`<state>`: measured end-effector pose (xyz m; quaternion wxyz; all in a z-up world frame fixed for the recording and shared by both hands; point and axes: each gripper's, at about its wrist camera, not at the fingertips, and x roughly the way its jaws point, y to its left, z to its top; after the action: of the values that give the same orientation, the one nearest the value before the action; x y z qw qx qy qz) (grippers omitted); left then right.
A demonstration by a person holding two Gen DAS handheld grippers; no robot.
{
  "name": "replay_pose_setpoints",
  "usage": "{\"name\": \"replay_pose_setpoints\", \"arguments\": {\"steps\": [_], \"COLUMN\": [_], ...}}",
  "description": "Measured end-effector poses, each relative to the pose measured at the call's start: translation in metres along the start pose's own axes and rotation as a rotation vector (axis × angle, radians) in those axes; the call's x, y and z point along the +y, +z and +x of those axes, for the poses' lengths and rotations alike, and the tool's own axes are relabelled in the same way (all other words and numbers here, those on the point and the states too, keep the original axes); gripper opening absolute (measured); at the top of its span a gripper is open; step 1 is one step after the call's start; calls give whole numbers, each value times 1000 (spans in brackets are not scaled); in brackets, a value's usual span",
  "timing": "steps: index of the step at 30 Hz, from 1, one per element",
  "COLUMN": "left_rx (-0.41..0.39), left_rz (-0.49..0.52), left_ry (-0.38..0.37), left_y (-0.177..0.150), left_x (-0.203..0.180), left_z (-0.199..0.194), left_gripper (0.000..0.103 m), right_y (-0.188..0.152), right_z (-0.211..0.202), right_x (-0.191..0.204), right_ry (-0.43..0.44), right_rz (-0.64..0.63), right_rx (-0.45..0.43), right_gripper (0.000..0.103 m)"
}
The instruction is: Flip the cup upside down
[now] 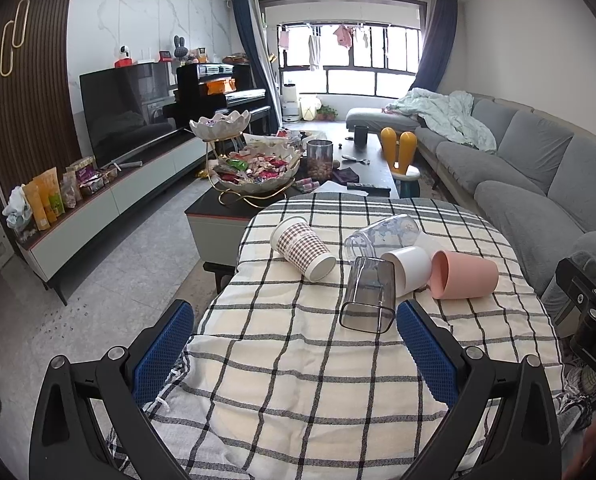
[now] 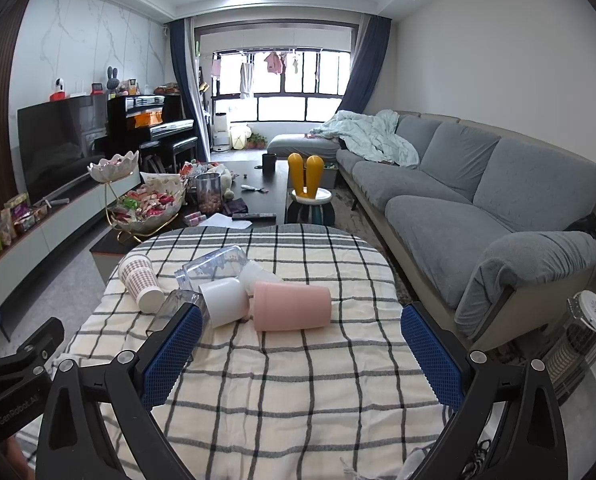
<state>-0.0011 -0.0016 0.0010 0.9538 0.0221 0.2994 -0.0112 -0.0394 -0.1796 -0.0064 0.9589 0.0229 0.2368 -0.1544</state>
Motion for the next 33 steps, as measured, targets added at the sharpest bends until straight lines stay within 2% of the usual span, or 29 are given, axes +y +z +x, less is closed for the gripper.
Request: {"name": "replay_pose_setpoints", "arguments": {"steps": [33], "left_rx": [-2], "left_rz": [11], "left_ry": [-13], "left_y": [1], "left_x": [-6], "left_z": [3], "left_gripper": [103], "right_y": [1], "right_z": [0], "right_x": [-7], "right_ry": [-2], "right_rz": [4], "right_rx": [6], "right_gripper": [100]}}
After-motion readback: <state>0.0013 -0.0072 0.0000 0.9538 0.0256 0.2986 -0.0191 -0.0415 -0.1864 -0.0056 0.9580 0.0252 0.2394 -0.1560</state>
